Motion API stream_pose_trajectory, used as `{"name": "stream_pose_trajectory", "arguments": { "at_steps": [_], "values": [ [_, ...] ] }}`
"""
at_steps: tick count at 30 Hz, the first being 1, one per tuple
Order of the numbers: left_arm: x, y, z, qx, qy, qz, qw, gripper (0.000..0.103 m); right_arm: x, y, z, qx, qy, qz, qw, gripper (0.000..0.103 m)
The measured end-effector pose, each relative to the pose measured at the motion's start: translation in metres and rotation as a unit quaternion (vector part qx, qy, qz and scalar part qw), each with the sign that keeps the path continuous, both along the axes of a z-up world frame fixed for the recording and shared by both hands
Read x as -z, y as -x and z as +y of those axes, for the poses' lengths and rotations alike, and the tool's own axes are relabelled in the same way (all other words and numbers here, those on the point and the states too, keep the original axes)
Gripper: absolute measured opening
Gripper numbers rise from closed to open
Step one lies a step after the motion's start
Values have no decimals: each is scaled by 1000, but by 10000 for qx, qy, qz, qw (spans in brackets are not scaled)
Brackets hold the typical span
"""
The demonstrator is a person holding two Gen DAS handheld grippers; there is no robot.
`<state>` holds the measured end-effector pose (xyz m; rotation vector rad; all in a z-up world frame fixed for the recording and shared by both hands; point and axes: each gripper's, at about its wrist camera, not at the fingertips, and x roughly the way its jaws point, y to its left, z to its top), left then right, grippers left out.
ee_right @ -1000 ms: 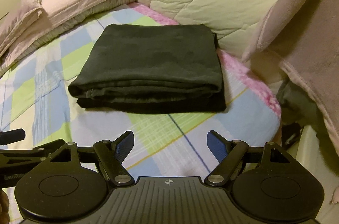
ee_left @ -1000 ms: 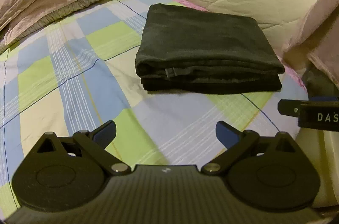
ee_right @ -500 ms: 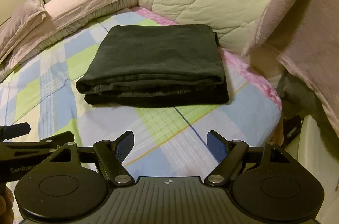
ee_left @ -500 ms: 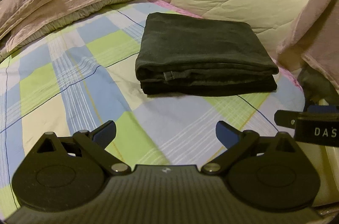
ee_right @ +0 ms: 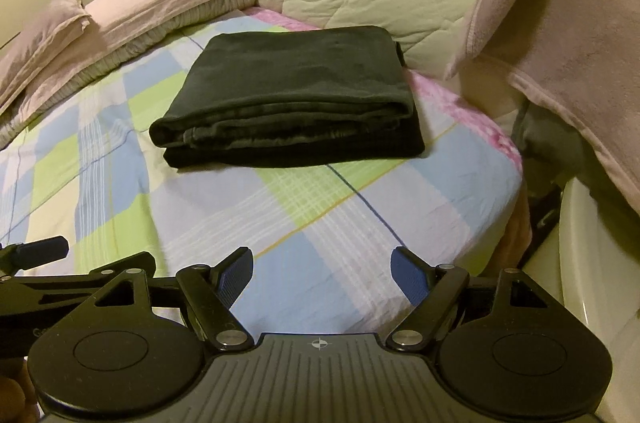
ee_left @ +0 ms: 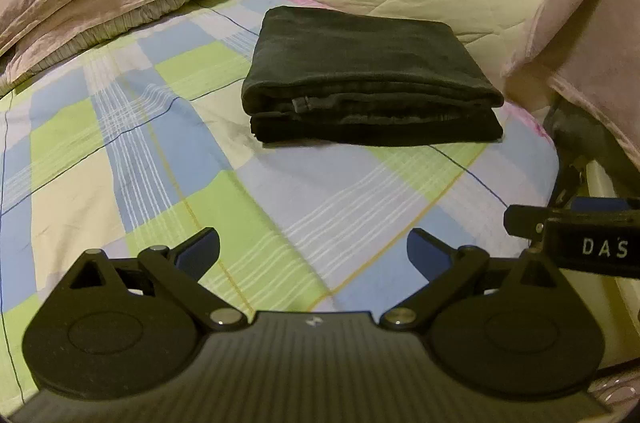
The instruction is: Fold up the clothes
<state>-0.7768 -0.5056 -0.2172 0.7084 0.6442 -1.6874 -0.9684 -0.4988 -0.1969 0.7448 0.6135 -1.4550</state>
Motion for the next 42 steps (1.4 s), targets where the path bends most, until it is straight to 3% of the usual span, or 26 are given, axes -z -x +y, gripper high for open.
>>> {"name": "stream_pose_trajectory", "arguments": {
  "at_steps": [19, 42],
  "values": [
    [-13, -14, 6, -28, 56, -13, 10000, 99, -10, -18, 10, -40, -34, 85, 10000, 79],
    [-33, -19, 36, -111, 99, -96, 9998, 99, -36, -3, 48, 138, 43, 79, 9999, 79]
  ]
}}
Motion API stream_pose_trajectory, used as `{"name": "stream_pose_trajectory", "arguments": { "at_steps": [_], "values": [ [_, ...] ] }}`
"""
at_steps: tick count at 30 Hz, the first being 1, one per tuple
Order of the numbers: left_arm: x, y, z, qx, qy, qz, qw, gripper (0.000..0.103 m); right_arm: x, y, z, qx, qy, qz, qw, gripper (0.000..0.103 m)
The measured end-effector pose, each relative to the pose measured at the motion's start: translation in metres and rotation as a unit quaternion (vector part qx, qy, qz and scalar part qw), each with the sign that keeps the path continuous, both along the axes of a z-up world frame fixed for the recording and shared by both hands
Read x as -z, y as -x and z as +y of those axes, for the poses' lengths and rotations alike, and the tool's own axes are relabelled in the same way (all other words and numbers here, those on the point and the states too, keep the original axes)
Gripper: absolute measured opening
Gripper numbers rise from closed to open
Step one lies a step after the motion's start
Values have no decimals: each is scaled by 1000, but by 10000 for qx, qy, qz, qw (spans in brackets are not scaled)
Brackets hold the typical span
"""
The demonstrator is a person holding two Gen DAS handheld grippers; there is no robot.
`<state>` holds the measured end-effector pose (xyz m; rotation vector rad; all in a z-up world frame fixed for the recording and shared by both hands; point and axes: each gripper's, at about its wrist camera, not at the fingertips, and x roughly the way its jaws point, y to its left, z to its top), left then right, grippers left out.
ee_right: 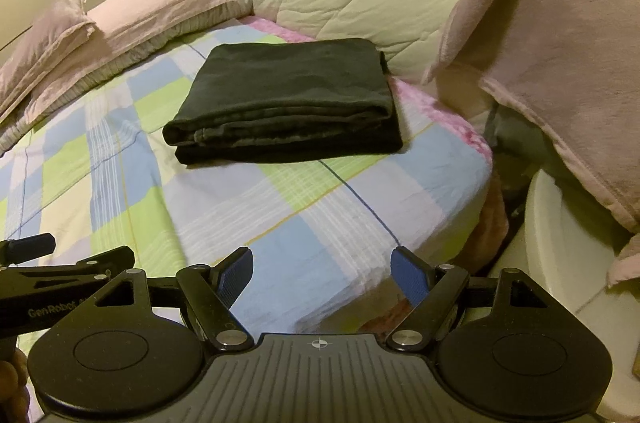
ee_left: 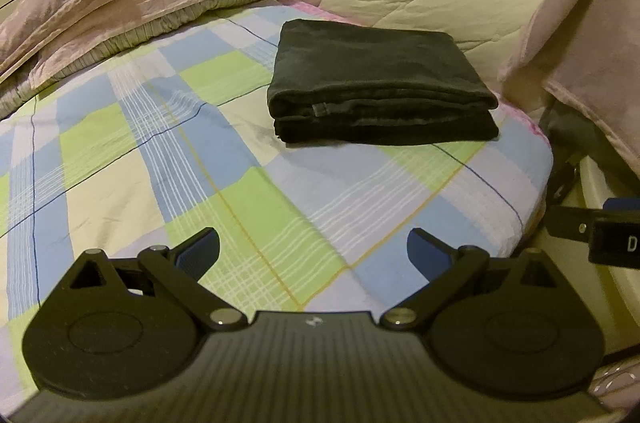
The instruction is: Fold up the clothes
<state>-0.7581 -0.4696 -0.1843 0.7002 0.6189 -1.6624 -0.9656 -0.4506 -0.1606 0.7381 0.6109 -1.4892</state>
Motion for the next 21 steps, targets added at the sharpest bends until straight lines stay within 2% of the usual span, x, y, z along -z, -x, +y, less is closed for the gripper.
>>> {"name": "stream_pose_trajectory", "arguments": {
  "at_steps": [16, 21],
  "values": [
    [-4, -8, 11, -32, 11, 9, 10000, 99, 1, -2, 11, -3, -30, -8, 10000, 79],
    [-7, -10, 14, 0, 119, 48, 9999, 99, 0, -6, 13, -18, -13, 0, 10000, 79]
  ]
}}
